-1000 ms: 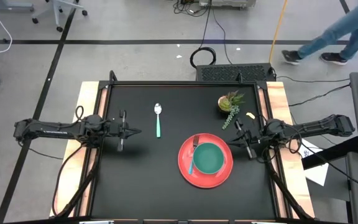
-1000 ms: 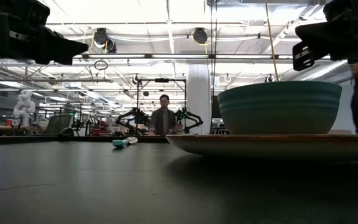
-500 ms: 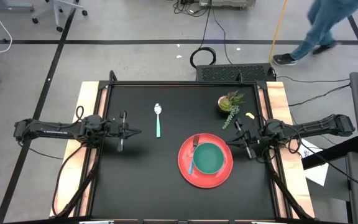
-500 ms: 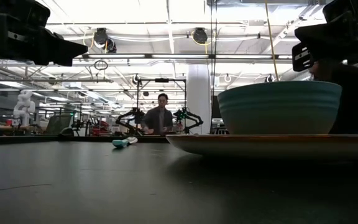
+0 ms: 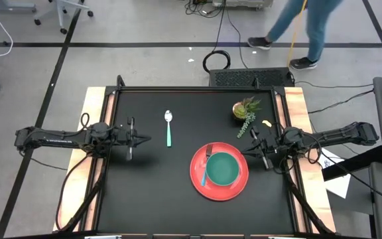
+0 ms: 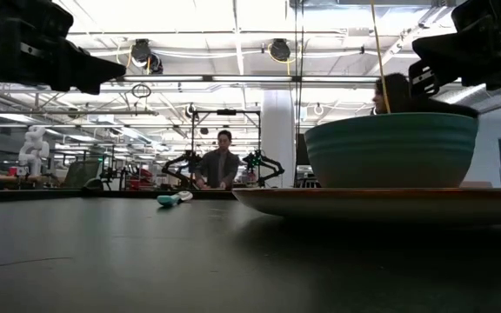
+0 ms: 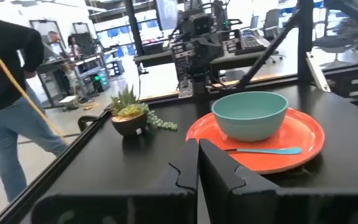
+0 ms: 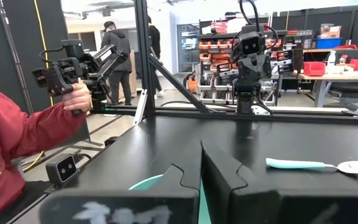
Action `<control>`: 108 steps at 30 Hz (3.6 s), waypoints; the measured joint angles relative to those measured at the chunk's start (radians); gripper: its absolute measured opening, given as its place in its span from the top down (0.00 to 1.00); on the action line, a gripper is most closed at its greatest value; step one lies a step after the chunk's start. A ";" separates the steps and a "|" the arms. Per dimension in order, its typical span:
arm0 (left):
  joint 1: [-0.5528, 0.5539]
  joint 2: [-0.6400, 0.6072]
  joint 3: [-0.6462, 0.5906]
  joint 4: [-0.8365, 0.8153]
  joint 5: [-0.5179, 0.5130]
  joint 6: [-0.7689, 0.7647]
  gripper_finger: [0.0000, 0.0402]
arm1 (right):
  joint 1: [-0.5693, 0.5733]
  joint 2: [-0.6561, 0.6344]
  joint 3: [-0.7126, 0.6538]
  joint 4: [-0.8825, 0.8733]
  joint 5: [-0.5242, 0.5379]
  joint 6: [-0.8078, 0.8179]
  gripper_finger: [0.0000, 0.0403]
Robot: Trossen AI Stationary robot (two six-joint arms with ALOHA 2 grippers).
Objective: Set table place
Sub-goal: Put the blue spoon into the green bowl
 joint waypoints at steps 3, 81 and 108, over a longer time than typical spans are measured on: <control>0.000 0.000 0.000 0.000 -0.004 0.000 0.96 | 0.000 0.000 0.000 0.004 0.000 0.001 1.00; 0.245 0.698 0.604 -0.546 -0.012 -0.070 0.99 | 0.000 0.006 0.000 -0.002 0.000 0.021 1.00; 0.424 0.909 0.775 -0.573 0.178 0.068 1.00 | 0.000 0.005 0.000 0.028 0.000 0.002 1.00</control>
